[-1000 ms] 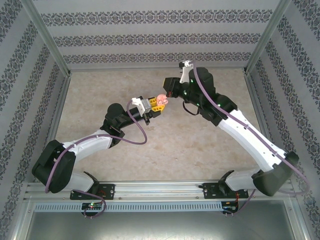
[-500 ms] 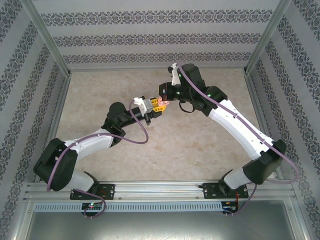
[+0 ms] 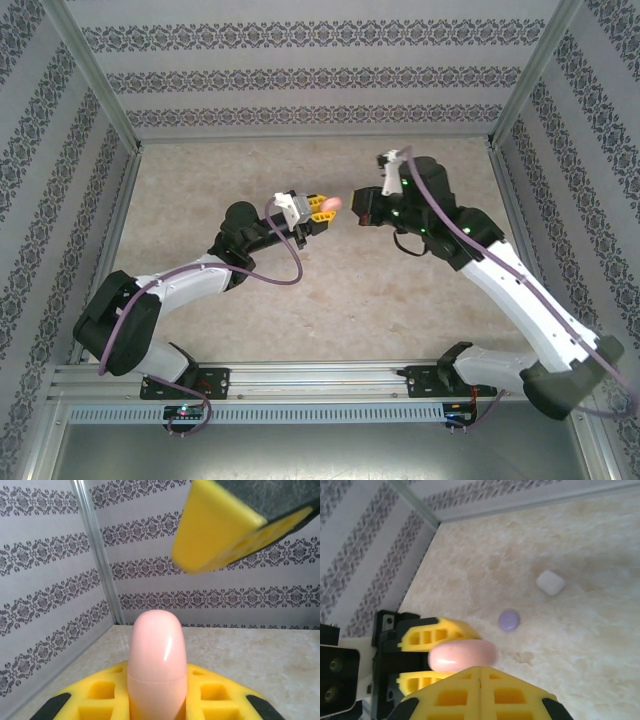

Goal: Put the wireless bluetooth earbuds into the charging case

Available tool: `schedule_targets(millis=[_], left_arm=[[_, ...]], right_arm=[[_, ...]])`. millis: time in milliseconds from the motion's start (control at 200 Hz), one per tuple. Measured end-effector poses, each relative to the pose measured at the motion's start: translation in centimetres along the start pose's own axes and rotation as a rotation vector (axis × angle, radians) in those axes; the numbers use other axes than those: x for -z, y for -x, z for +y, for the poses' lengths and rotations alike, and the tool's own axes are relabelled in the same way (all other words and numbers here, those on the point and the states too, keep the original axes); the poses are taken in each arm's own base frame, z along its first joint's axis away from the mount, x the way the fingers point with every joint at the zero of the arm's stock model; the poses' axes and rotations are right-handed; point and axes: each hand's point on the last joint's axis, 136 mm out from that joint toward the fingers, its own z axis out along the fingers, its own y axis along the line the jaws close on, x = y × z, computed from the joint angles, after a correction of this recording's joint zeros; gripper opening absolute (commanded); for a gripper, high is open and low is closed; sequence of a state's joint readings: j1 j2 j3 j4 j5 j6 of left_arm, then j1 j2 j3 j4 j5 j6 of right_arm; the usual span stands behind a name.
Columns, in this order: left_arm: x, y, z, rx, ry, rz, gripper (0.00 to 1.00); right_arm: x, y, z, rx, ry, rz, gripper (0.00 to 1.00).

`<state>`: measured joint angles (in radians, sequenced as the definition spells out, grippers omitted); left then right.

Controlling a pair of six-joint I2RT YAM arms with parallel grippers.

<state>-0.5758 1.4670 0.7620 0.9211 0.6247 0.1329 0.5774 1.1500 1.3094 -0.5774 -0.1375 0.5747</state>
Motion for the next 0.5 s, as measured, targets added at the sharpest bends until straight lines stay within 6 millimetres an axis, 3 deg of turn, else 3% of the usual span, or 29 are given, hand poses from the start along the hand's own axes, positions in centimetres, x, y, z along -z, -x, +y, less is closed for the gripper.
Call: schedule_targets(millis=[135,245,500], left_arm=[[-0.4,-1.0,0.4,0.049,0.012,0.033,0.00],[-0.8,-2.5,1.0,0.114,0.037,0.074,0.00],[-1.7,-10.2,2.2,0.341,0.127,0.274,0.00]], right_arm=[[1.2,0.5,-3.3,-0.066,-0.077,-0.065,0.00],[0.6,-0.8,-6.3,-0.111,-0.149,-0.064,0.00],[-1.3,-5.1,-11.9,-0.173,-0.297,0.004,0.00]])
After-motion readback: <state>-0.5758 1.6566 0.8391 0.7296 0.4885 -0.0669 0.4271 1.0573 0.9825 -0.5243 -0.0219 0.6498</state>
